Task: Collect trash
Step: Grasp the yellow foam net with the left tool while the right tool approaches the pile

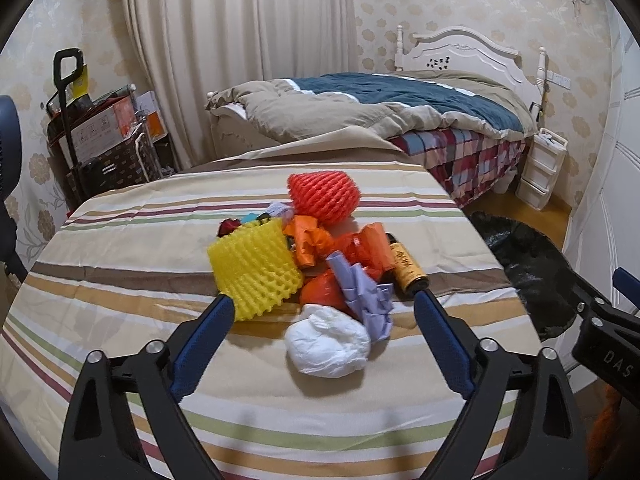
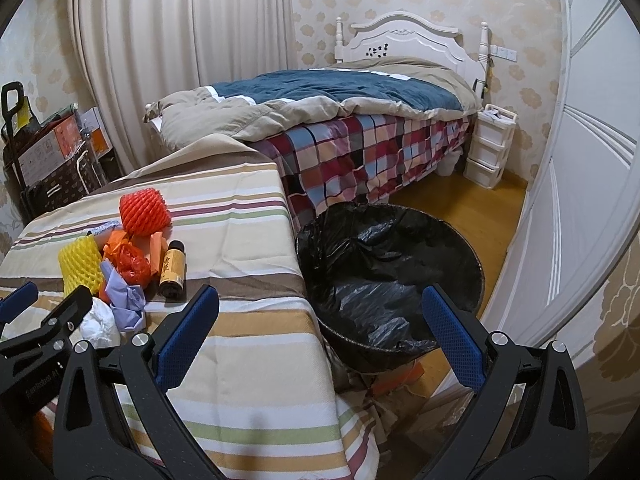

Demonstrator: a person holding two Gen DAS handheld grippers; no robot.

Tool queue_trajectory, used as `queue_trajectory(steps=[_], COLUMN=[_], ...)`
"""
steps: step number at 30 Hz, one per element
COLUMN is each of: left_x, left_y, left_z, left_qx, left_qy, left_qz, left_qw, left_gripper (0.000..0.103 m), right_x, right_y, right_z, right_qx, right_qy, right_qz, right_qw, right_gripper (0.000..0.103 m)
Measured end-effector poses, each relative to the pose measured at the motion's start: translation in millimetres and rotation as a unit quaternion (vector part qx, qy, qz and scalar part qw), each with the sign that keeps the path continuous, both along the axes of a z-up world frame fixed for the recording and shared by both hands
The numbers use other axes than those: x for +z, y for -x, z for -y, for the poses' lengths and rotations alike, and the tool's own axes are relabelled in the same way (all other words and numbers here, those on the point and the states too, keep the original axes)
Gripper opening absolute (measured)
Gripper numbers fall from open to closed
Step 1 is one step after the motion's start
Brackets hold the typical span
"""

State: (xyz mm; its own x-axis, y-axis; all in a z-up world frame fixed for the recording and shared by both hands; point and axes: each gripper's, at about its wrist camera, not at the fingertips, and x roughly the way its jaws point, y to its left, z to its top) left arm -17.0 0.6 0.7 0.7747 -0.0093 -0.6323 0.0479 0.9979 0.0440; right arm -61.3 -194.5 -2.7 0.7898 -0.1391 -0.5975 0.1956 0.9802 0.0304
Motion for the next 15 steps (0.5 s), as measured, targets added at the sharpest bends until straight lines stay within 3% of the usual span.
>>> queue_trajectory(steps=[4, 7, 15], left_x=[-2, -3, -9], left_y=[0, 0, -8], left_z=[-14, -30, -64], left_qx=[0.009, 0.018, 0.05], left_qy=[0.001, 0.002, 0.018], left_qz=[-0.01, -0.017, -0.036], left_qw=[0.9999, 0.9997, 0.998], left_gripper=[0.082, 0.077, 0.077], right_x=[0, 1, 0], right_y=[0, -5, -18], right_z=[-3, -5, -24], right_qx=[0.004, 0.008, 0.034], right_qy=[-0.004, -0.004, -0.01], right_qz=[-0.004, -0.01, -0.031], right_qw=[1.0, 1.0, 0.999], right_gripper=[0.097, 0.081, 0.08])
